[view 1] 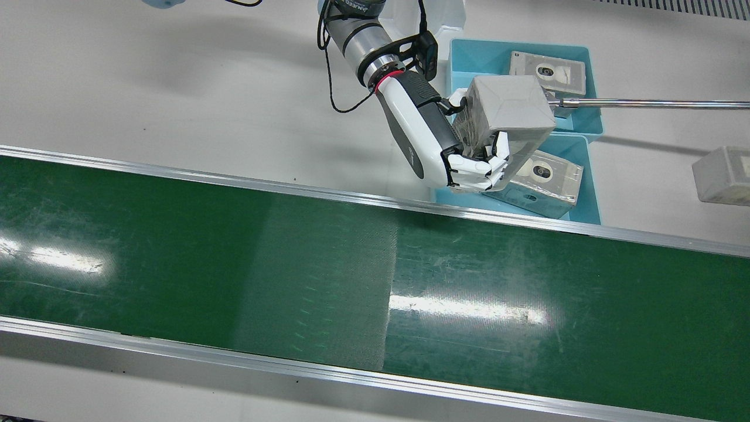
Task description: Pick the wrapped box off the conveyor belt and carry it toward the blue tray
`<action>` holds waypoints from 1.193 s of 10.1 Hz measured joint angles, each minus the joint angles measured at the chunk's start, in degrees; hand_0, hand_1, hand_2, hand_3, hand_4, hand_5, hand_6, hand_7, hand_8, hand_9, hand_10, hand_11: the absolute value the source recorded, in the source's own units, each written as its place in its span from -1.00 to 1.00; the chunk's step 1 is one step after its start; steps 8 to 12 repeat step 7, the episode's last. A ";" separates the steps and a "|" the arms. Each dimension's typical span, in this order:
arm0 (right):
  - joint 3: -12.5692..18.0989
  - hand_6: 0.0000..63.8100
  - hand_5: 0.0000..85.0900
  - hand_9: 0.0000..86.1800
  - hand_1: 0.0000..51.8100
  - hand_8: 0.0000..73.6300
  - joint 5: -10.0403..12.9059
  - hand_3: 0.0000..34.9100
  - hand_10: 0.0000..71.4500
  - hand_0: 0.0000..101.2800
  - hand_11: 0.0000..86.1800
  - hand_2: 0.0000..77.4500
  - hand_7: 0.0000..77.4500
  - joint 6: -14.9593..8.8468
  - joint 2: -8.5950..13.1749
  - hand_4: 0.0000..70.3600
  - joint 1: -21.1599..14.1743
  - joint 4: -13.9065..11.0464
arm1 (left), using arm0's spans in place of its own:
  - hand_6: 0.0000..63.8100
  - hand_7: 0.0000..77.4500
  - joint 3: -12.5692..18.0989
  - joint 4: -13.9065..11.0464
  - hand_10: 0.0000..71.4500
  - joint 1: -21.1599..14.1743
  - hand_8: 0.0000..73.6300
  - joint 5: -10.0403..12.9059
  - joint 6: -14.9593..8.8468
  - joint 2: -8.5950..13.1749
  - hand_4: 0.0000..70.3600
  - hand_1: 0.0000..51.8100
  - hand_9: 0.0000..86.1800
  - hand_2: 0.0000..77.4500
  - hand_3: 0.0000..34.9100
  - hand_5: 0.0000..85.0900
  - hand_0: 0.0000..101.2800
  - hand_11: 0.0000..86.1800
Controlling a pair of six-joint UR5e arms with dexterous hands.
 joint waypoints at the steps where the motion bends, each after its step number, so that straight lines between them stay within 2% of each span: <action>1: -0.13 0.01 0.08 0.22 -0.98 0.23 -0.03 -0.67 0.36 0.14 -0.09 -0.11 0.80 -0.03 0.41 -0.27 -0.15 0.10 | -1.00 -0.99 0.00 0.00 -0.98 0.00 -0.99 0.00 0.00 0.00 -1.00 -1.00 -1.00 -0.97 -1.00 -0.97 -1.00 -1.00; 2: -0.18 -0.38 -0.37 0.06 -0.03 -0.04 -0.05 -0.10 0.14 0.04 -0.25 -0.76 0.49 -0.05 0.82 -0.72 -0.23 0.14 | -1.00 -0.99 0.00 0.00 -0.98 0.00 -0.99 0.00 0.00 0.00 -1.00 -1.00 -1.00 -0.97 -1.00 -0.97 -1.00 -1.00; 3: -0.19 -0.85 -0.73 -0.35 -0.14 -0.57 -0.05 0.07 -0.11 -0.05 -0.47 -0.73 0.25 -0.06 1.11 -0.58 -0.26 0.16 | -1.00 -0.99 0.00 0.00 -0.98 0.00 -0.99 0.00 0.00 0.00 -1.00 -1.00 -1.00 -0.97 -1.00 -0.97 -1.00 -1.00; 4: -0.21 -0.85 -0.73 -0.35 -0.14 -0.57 -0.06 0.07 -0.40 -0.05 -0.70 -0.73 0.25 -0.06 1.30 -0.58 -0.28 0.17 | -1.00 -0.99 0.00 0.00 -0.98 0.00 -0.99 0.00 0.00 0.00 -1.00 -1.00 -1.00 -0.97 -1.00 -0.97 -1.00 -1.00; 5: -0.22 -0.83 -0.55 -0.57 -0.68 -0.91 -0.06 0.12 -0.74 -0.08 -0.91 -0.62 -0.11 -0.05 1.42 -0.58 -0.29 0.18 | -1.00 -0.99 0.00 0.00 -0.98 0.00 -0.99 0.00 0.00 0.00 -1.00 -1.00 -1.00 -0.97 -1.00 -0.97 -1.00 -1.00; 6: -0.08 -0.81 -0.59 -0.96 -0.54 -1.00 -0.06 0.18 -1.00 -0.07 -0.96 -0.69 -0.31 -0.04 1.48 -0.53 -0.28 0.15 | -1.00 -0.99 0.00 0.00 -0.98 0.00 -0.99 0.00 0.00 0.00 -1.00 -1.00 -1.00 -0.97 -1.00 -0.97 -1.00 -1.00; 12: 0.45 -0.81 -0.59 -0.96 -0.54 -1.00 -0.06 0.18 -1.00 -0.07 -0.96 -0.69 -0.31 0.00 1.39 -0.53 -0.19 0.07 | -1.00 -0.99 0.00 0.00 -0.98 0.00 -0.99 0.00 0.00 0.00 -1.00 -1.00 -1.00 -0.97 -1.00 -0.97 -1.00 -1.00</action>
